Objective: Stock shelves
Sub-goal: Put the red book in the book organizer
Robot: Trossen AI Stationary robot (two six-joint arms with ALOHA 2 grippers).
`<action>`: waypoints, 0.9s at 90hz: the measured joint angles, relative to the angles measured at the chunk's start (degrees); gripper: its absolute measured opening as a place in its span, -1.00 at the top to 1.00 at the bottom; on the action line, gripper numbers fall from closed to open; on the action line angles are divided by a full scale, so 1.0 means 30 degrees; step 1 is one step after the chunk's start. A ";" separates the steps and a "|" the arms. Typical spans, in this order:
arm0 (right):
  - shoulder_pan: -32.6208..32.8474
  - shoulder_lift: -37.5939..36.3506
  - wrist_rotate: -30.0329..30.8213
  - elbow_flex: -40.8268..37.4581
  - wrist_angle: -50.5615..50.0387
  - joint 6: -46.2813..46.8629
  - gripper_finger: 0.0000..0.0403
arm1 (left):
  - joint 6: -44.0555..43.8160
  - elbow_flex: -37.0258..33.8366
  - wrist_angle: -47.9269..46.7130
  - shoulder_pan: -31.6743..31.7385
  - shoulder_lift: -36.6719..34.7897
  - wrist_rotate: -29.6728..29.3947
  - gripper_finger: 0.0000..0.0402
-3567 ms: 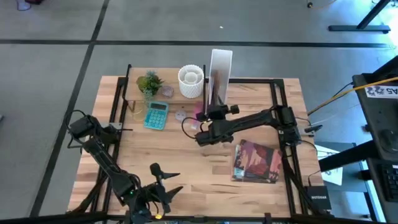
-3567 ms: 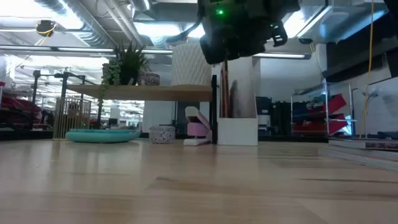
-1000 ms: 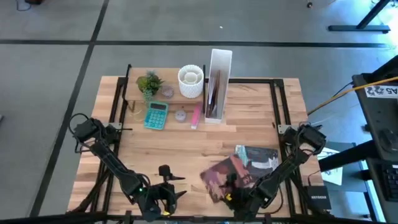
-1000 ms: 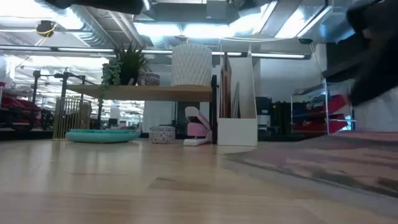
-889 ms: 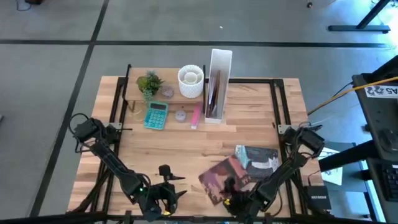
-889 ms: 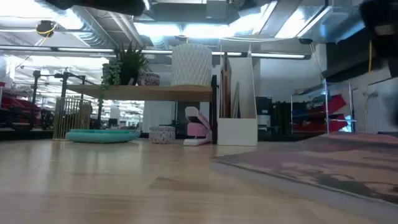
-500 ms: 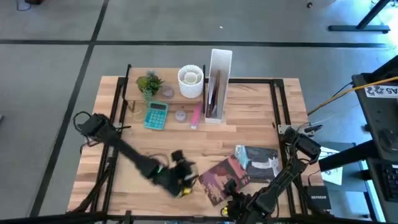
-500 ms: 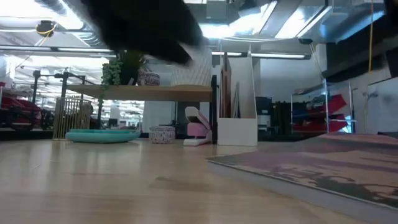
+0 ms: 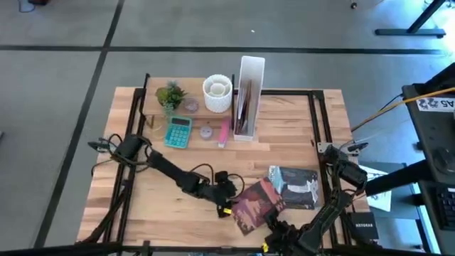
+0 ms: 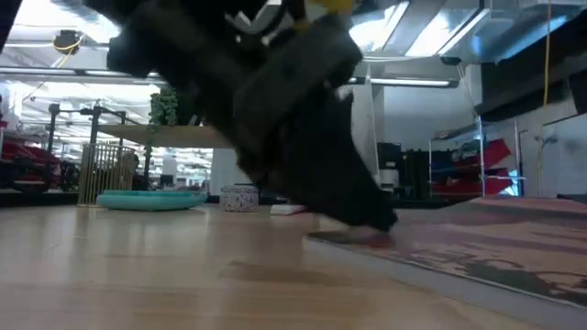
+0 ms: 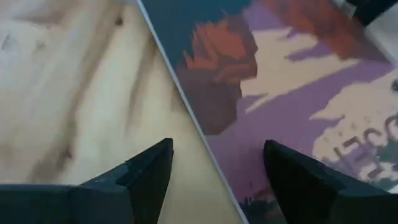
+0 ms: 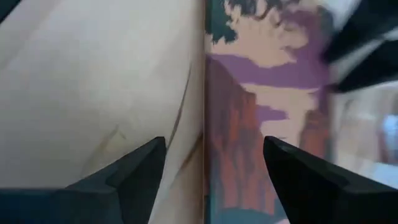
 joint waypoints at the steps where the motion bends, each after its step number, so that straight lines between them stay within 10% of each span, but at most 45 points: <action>1: 0.0013 0.0071 0.0147 0.0000 -0.0044 -0.0018 -0.29 | -0.0069 0.0008 0.0035 -0.0005 0.0040 0.0053 -0.17; 25: -0.0041 0.0861 0.3917 0.0268 -0.0202 0.0003 -0.21 | -0.0497 0.0022 0.0395 -0.0450 0.0444 0.0006 -0.17; 43: -0.0704 0.0916 0.3810 0.1205 -0.0167 0.2040 0.40 | -0.0769 0.0022 0.0395 -0.1126 0.0490 -0.2030 -0.17; 55: -0.1068 0.0863 0.1861 0.2565 -0.2001 0.6017 0.91 | -0.0249 0.0053 -0.0460 -0.2820 -0.0444 -0.5692 -0.17; 81: -0.0884 0.0817 0.7018 0.5396 -0.7821 1.5961 0.97 | 0.3715 0.0948 -0.0763 -0.8305 -0.3675 -1.7311 -0.17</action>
